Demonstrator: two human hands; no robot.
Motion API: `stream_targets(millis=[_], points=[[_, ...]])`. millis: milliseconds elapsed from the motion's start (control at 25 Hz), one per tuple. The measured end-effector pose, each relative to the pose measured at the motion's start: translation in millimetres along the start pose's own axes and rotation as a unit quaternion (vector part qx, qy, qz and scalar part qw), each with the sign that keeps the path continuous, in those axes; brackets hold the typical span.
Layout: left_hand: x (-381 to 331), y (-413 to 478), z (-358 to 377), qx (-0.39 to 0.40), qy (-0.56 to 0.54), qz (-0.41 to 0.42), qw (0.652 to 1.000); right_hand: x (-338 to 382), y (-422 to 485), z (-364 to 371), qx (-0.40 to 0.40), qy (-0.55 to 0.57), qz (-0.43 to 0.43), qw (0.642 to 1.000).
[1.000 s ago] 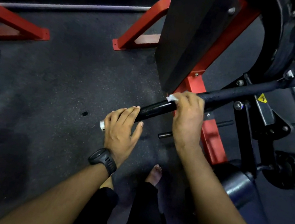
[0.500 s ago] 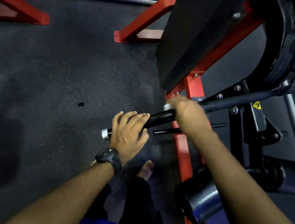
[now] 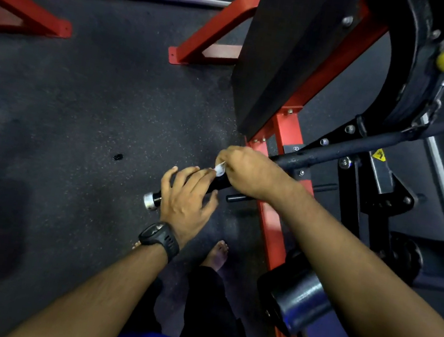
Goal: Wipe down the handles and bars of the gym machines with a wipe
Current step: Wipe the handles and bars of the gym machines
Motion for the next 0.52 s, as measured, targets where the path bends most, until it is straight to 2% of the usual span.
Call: stream_targets(millis=[40, 160, 200, 240, 320, 360, 400, 480, 520], points=[[-1.0, -0.7, 0.4, 0.0, -0.003, 0.0, 1.0, -5.0, -2.0, -3.8, -0.007, -0.004, -0.005, 1.0], [-4.1, -3.5, 0.7, 0.007, -0.008, 0.001, 1.0, -75.1, -12.9, -31.5, -0.05, -0.087, 0.15, 0.984], [-5.2, -3.7, 0.1, 0.006, -0.006, -0.002, 1.0, -73.1, -19.7, -38.3, -0.081, -0.123, 0.146, 0.978], [-6.3, -3.9, 0.3, 0.006, -0.004, -0.003, 1.0, -49.2, -26.5, -39.7, -0.124, -0.14, 0.082, 0.979], [-9.3, -4.3, 1.7, 0.01, -0.004, -0.002, 1.0, -5.1, -44.2, -23.1, -0.148, -0.121, -0.067, 0.979], [-10.5, -3.8, 3.0, 0.014, -0.005, -0.001, 1.0, -8.6, -50.5, -27.5, -0.183, -0.104, -0.076, 0.975], [-10.8, -3.2, 4.3, 0.019, -0.008, -0.002, 1.0, -29.4, -54.4, -36.8, -0.236, -0.083, -0.026, 0.968], [-10.0, -3.8, 6.6, 0.026, -0.012, -0.011, 1.0, -72.1, -73.9, -49.7, -0.356, -0.036, 0.108, 0.927], [-10.4, -4.2, 7.4, 0.027, -0.014, -0.013, 0.999, -72.8, -85.9, -44.4, -0.395, -0.019, 0.147, 0.907]])
Point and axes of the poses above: each hand's wrist, its own y-axis towards the middle knuckle, its own z-axis out of the palm, x = y × z, the point moved 10 cm from there along y, towards the middle knuckle, and after that the axes turned 11 degrees about -x, right-handed, at the moved point
